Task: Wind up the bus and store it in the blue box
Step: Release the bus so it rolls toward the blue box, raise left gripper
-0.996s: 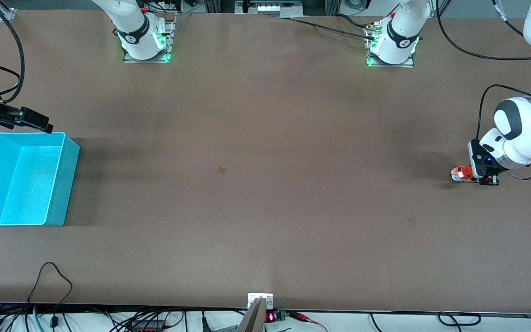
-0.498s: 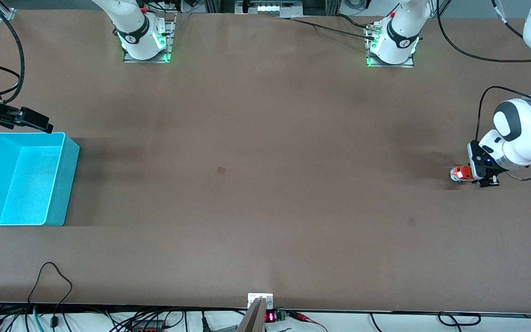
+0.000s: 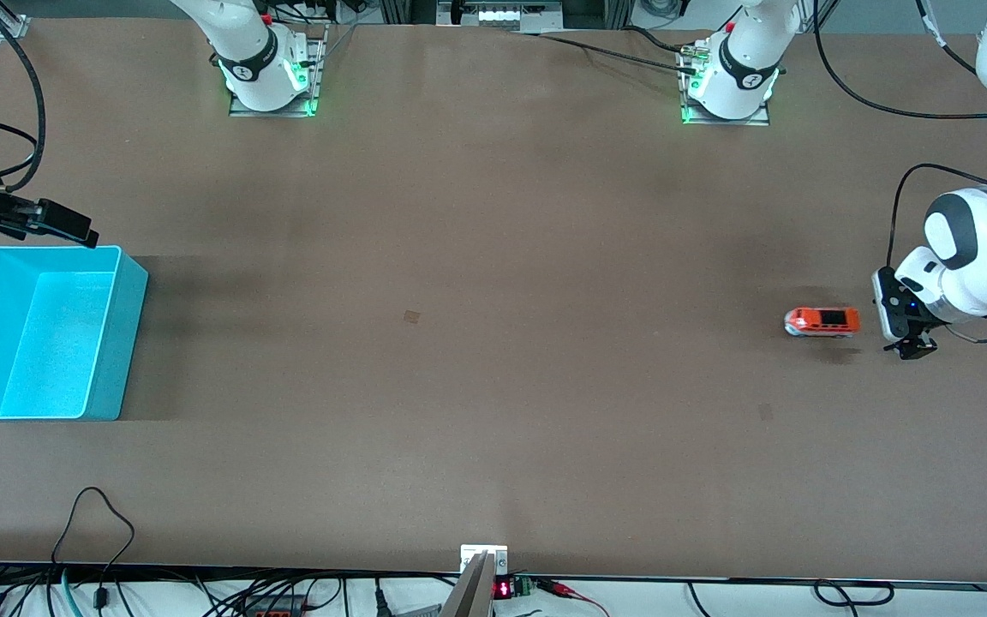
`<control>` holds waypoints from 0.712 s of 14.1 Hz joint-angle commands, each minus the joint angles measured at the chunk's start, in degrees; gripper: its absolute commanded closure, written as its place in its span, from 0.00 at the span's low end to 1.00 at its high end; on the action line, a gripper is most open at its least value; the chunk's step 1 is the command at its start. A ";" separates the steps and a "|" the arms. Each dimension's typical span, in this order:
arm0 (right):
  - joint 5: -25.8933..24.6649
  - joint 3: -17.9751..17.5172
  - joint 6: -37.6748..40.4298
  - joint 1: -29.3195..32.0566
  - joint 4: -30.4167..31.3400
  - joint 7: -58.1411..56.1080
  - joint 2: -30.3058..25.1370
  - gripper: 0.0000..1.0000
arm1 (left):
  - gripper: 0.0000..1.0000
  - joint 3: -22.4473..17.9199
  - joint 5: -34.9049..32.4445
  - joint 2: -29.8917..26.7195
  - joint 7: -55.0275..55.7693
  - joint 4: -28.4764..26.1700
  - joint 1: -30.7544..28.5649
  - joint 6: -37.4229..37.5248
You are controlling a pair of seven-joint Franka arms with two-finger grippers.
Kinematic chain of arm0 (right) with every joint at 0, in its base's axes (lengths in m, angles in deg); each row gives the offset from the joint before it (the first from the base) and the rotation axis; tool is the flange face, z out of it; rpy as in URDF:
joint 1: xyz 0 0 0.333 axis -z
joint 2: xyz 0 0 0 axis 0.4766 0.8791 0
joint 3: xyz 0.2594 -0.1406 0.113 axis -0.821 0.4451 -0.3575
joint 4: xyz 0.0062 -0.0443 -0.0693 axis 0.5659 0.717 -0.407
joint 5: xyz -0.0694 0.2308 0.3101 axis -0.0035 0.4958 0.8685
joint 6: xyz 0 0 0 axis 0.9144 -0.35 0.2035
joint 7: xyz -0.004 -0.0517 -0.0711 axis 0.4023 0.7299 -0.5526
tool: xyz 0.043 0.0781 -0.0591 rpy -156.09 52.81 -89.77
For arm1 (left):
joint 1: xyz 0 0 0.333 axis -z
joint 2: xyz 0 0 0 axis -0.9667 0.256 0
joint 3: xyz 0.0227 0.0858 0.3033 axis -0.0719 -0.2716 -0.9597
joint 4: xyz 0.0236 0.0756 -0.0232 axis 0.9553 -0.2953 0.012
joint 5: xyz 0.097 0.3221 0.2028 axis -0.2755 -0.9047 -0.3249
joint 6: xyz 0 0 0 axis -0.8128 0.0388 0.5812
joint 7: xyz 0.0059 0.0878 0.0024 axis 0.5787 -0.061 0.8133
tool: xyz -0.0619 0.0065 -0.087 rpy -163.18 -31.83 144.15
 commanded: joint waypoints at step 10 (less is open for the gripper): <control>0.48 -0.14 0.26 0.21 -0.29 0.80 -0.41 0.00 | 0.00 3.13 -0.30 -10.48 23.56 -0.04 0.77 16.73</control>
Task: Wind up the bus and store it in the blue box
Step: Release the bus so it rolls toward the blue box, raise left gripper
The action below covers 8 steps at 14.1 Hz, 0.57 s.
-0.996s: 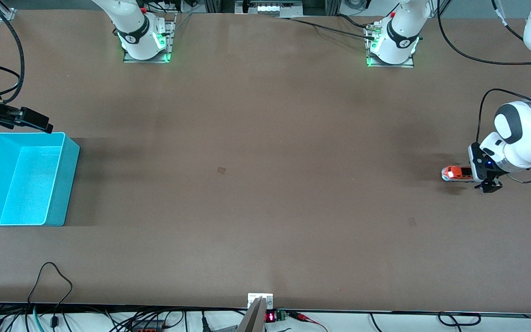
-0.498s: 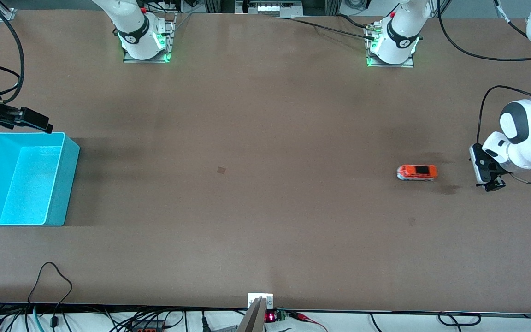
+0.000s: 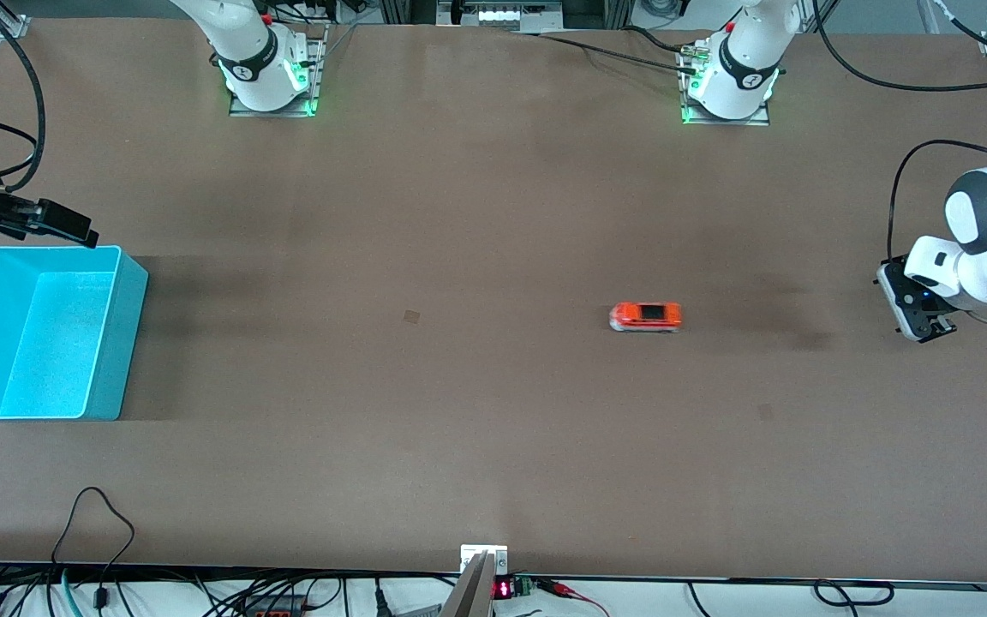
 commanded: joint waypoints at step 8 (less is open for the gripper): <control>0.48 -0.14 0.35 0.12 -0.29 0.80 -0.41 0.00 | 0.00 3.61 5.66 -14.06 18.41 2.82 -0.15 19.69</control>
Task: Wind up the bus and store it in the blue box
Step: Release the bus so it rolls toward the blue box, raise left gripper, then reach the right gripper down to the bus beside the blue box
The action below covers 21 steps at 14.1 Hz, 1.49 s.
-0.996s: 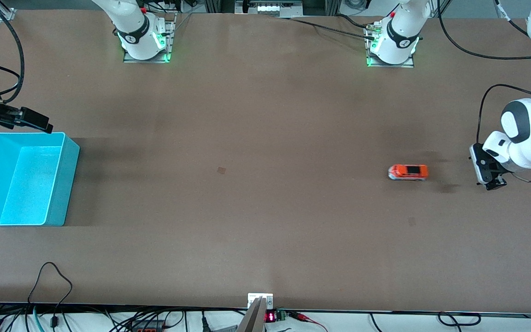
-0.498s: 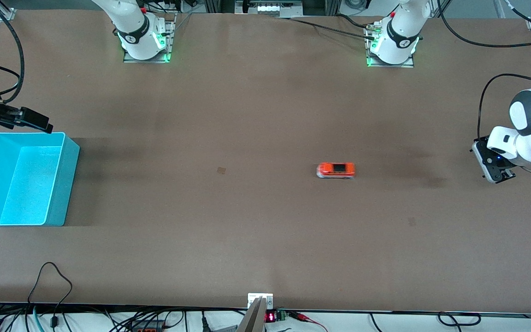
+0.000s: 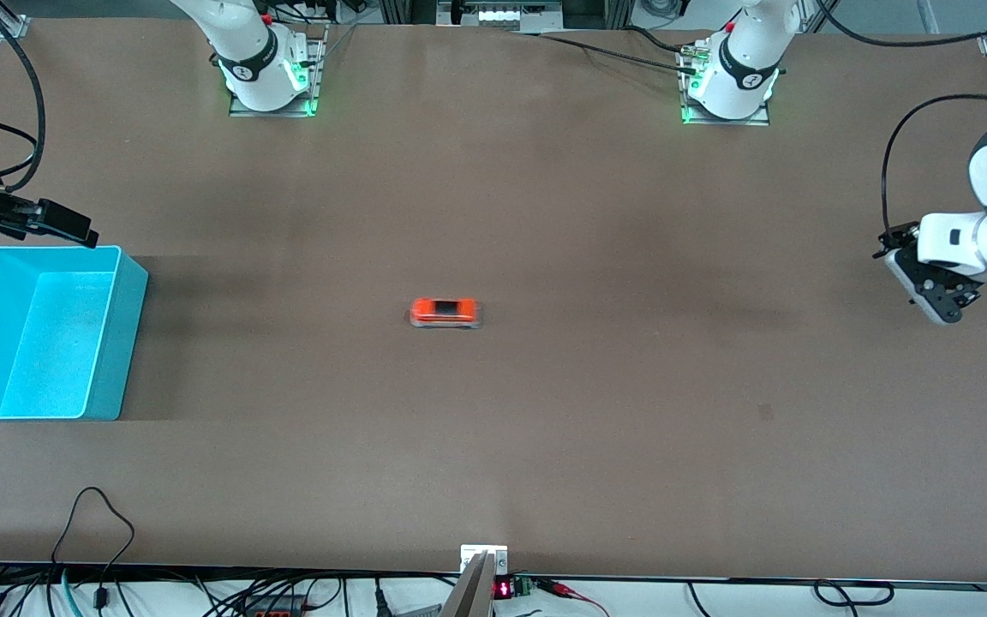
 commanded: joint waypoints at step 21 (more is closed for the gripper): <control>0.57 -0.75 0.43 -1.20 0.24 -0.34 4.15 0.00 | 0.00 -10.66 6.11 -9.80 60.62 17.55 24.40 21.86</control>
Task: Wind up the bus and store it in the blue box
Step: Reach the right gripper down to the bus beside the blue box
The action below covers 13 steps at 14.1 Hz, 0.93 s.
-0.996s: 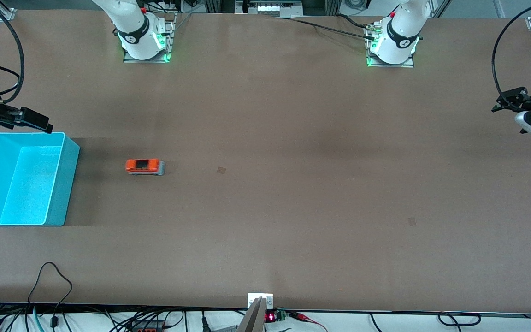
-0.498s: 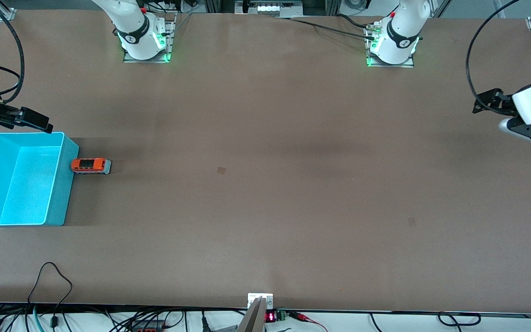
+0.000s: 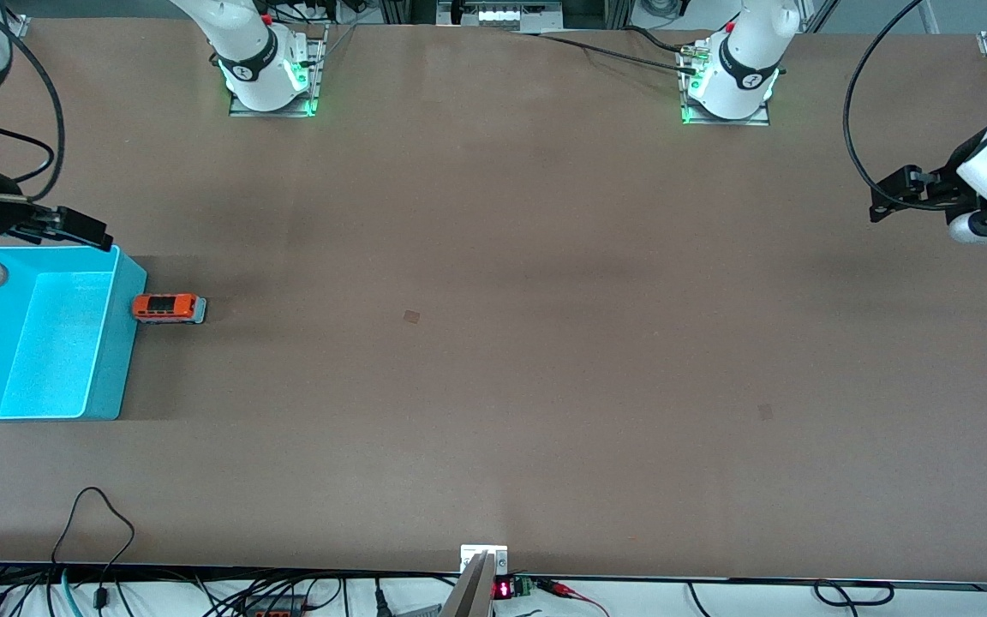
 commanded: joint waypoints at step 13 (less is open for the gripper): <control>-0.18 -3.59 -13.82 8.31 18.24 -56.00 4.95 0.00 | 0.00 -0.13 1.72 -0.49 0.54 0.05 1.64 0.68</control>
